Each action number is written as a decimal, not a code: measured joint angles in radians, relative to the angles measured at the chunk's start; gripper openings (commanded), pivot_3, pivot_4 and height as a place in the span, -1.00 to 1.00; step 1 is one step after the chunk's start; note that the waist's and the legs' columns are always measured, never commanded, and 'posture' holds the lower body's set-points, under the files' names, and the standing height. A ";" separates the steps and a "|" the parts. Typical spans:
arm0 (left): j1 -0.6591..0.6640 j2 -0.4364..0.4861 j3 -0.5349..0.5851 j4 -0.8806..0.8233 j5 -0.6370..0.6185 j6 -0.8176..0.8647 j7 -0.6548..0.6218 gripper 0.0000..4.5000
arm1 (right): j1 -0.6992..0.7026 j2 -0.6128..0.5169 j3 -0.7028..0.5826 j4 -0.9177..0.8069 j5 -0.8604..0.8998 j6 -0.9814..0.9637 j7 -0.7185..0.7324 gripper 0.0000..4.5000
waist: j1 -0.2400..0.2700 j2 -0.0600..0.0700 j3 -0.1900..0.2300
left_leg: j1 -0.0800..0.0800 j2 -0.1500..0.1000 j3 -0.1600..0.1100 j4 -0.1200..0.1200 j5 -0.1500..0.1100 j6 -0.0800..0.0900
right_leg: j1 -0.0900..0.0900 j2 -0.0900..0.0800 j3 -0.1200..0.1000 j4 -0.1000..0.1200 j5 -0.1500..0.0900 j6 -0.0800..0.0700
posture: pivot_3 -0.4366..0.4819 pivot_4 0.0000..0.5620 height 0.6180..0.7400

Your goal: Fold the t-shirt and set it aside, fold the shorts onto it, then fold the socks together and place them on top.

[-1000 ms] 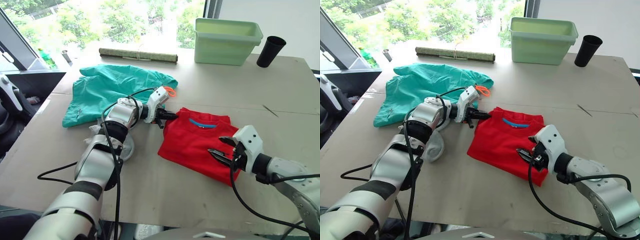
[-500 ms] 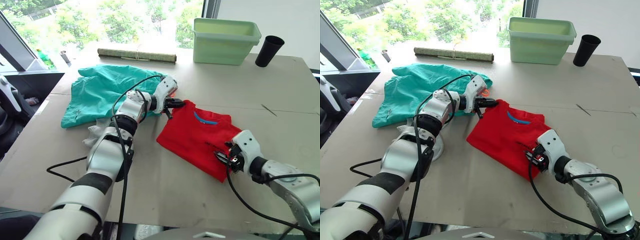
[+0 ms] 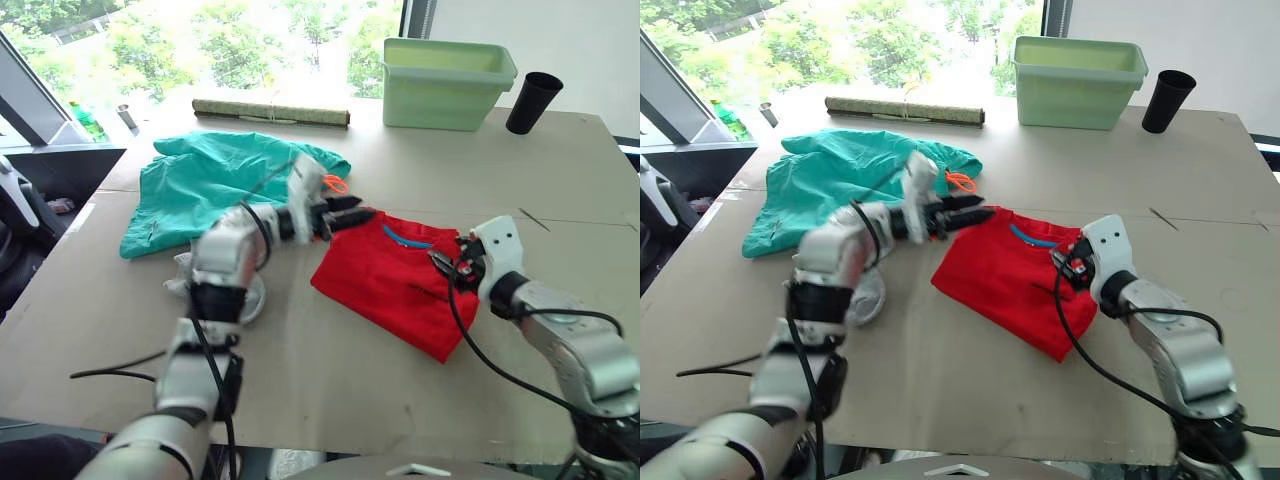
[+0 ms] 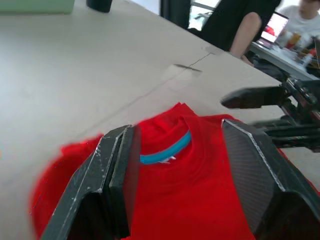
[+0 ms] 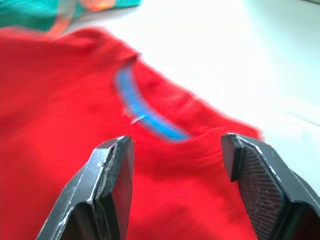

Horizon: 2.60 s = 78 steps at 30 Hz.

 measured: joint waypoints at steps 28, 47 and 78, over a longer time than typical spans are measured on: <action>0.227 0.240 -0.054 -0.336 -0.178 -0.008 -0.108 0.29 | -0.108 -0.270 -0.058 0.152 0.067 0.263 0.231 0.18 | -0.009 0.008 -0.009 | 0.000 0.001 0.002 -0.003 -0.001 0.001 | -0.002 0.000 0.001 -0.001 0.000 -0.001 | -0.05 -0.47 1.00; 0.337 0.288 -0.043 -0.420 -0.230 -0.001 -0.094 0.29 | -0.344 -0.367 0.002 0.114 0.077 0.180 0.367 -0.98 | -0.008 0.009 -0.007 | -0.001 0.001 0.002 -0.004 -0.001 0.001 | -0.004 0.000 0.001 -0.002 0.000 -0.001 | -0.05 -0.47 1.00; -0.315 0.164 -0.221 0.537 0.169 -0.224 0.023 0.29 | -0.342 -0.315 0.085 0.426 -0.081 -0.026 0.402 -0.98 | -0.007 0.006 -0.003 | -0.002 -0.001 0.005 -0.004 0.000 0.000 | -0.004 0.000 0.001 -0.003 0.000 0.000 | -0.05 -0.47 1.00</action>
